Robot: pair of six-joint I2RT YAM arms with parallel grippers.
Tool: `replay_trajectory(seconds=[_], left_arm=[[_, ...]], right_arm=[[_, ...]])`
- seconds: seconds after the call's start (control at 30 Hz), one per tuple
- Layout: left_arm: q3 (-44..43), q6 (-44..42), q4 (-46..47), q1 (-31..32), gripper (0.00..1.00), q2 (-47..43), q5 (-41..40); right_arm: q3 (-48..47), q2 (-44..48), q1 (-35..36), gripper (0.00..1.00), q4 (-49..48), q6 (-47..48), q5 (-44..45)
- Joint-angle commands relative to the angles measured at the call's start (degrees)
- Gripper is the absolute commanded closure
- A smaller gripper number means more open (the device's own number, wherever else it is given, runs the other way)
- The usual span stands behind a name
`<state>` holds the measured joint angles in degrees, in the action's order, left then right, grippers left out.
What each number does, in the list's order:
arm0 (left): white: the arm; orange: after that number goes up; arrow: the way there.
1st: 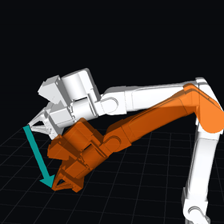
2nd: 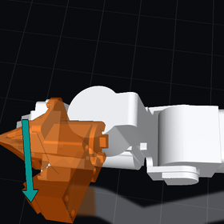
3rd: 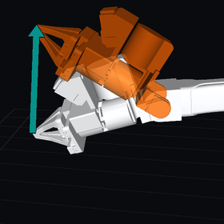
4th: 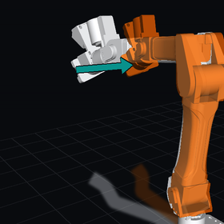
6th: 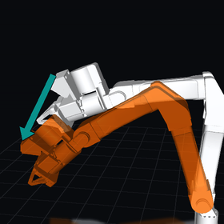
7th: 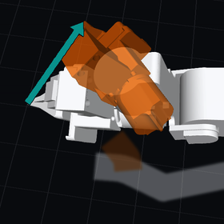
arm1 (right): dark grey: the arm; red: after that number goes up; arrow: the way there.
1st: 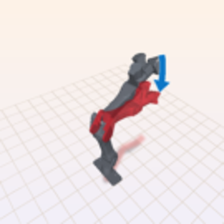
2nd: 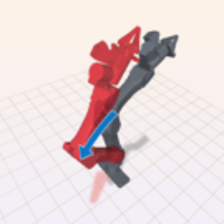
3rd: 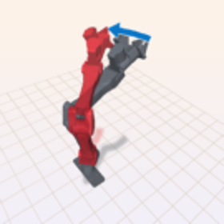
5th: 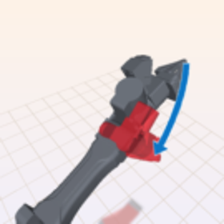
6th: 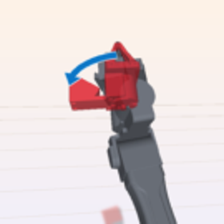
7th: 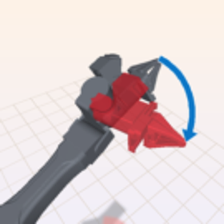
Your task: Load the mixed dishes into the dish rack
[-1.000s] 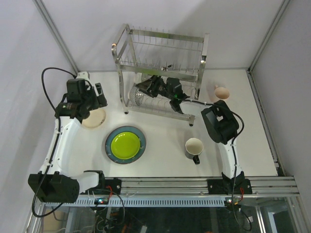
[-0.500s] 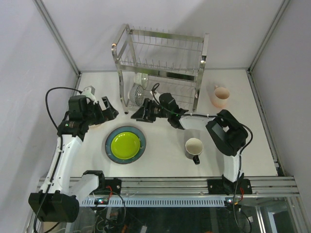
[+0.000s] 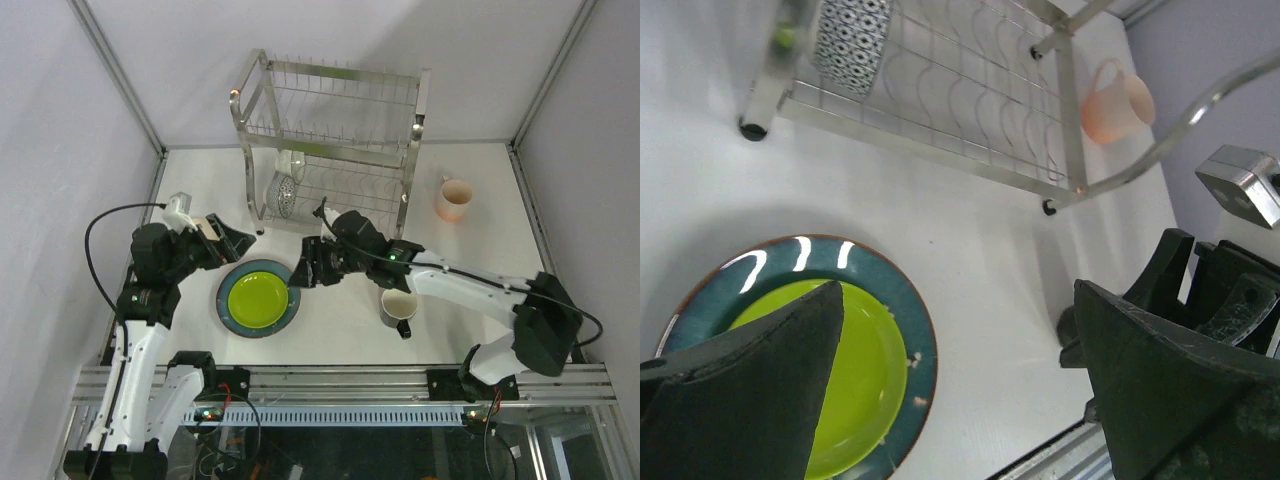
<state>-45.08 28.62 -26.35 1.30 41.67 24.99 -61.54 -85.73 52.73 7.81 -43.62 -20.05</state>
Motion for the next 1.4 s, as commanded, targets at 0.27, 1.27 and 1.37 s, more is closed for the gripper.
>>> replay_trajectory(seconds=[0.27,1.27,1.37], left_arm=[[1.3,4.7,7.4,12.4,0.0,2.2,5.0],[2.5,13.0,14.4,33.2,0.0,7.8,-2.9],[2.4,12.6,13.4,33.2,0.0,7.1,-2.9]], right_arm=[[5.2,26.5,-6.5,0.49,39.4,1.1,15.5],[16.7,27.5,-29.7,0.52,42.5,7.7,12.9],[16.8,25.1,-29.6,0.53,40.4,7.9,13.0]])
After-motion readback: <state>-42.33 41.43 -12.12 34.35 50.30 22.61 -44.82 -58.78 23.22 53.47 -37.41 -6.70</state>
